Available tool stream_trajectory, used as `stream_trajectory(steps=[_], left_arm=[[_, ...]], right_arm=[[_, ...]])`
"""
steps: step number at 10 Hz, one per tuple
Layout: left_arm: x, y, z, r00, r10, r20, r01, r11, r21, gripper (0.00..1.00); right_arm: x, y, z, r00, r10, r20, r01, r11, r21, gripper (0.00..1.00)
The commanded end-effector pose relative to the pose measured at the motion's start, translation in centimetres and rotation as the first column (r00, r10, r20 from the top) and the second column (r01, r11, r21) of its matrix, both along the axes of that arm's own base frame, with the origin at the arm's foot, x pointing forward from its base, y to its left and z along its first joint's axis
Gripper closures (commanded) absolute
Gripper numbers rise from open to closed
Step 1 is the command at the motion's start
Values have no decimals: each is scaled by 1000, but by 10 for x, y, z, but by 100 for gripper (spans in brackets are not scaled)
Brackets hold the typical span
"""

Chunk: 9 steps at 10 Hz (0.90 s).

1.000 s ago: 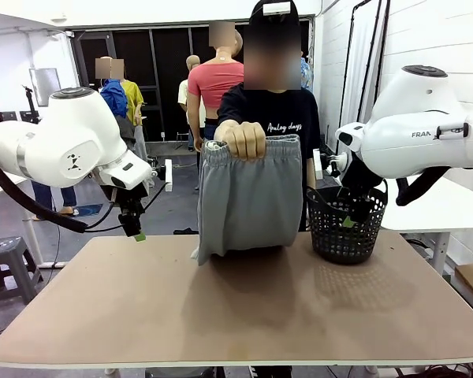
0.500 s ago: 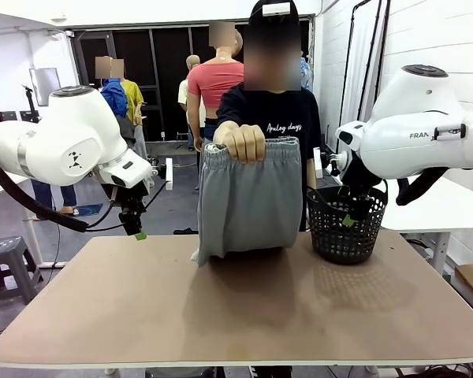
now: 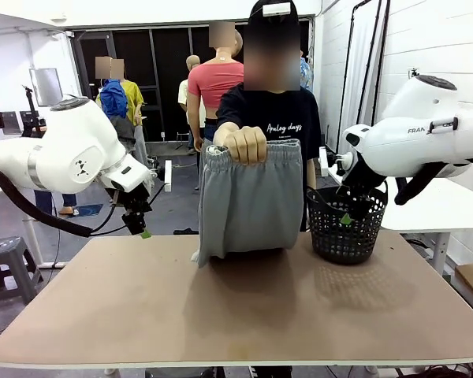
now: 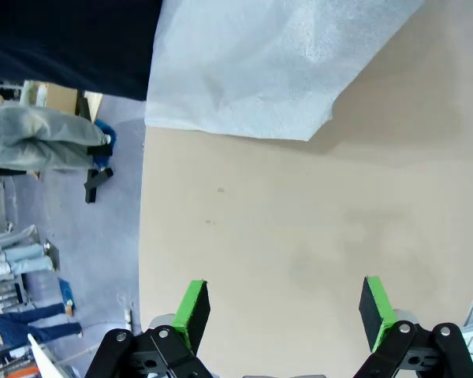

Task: Fold the training pants.
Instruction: Grab both ends of the Training pants handed by a person.

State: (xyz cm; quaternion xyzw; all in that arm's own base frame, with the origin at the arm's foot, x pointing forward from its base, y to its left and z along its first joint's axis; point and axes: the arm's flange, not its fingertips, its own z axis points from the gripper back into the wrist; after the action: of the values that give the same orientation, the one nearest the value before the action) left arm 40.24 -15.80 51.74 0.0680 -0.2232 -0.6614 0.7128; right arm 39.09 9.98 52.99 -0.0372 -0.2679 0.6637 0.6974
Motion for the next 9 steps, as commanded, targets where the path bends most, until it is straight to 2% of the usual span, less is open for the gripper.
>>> stream_trajectory(steps=[1, 3, 4, 6, 7, 9], left_arm=[[17, 1, -16, 995, -92, -41, 91, 995, -31, 0], [28, -3, -30, 979, -186, -82, 181, 981, -70, 0], [36, -3, -34, 975, -215, -65, 209, 974, -92, 0], [36, -10, -36, 963, -268, -21, 261, 949, -179, 0], [34, -14, -36, 956, -294, -22, 281, 930, -236, 0], [31, -20, -33, 942, -336, 6, 321, 895, -311, 0]], right_arm=[[19, -2, -13, 997, 69, -45, -67, 996, 51, 0], [28, -1, -23, 991, 120, -63, -114, 990, 84, 0], [37, -2, -26, 989, 137, -48, -131, 986, 107, 0], [37, 1, -28, 983, 185, -13, -180, 968, 172, 0], [38, 0, -31, 979, 206, -6, -200, 958, 203, 0], [41, -1, -35, 961, 276, -17, -258, 917, 304, 0]])
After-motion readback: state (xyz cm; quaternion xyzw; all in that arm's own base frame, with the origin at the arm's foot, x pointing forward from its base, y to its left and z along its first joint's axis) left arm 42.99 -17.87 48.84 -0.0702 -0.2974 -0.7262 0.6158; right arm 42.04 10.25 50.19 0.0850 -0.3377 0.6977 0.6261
